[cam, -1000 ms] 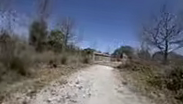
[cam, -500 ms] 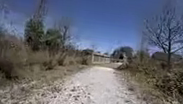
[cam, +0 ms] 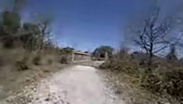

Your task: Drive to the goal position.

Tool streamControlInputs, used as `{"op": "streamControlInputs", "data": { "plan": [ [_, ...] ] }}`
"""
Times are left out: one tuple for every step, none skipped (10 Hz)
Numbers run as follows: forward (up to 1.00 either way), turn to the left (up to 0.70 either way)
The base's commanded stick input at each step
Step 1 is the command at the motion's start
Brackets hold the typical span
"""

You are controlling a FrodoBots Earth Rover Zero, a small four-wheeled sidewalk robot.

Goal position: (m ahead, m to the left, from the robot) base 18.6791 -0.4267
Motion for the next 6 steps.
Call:
{"op": "streamControlInputs", "data": {
  "plan": [
    [0.7, 0.0],
    [0.7, 0.0],
    [0.7, 0.0],
    [0.7, 0.0],
    [0.7, 0.0],
    [0.7, 0.0]
  ]
}}
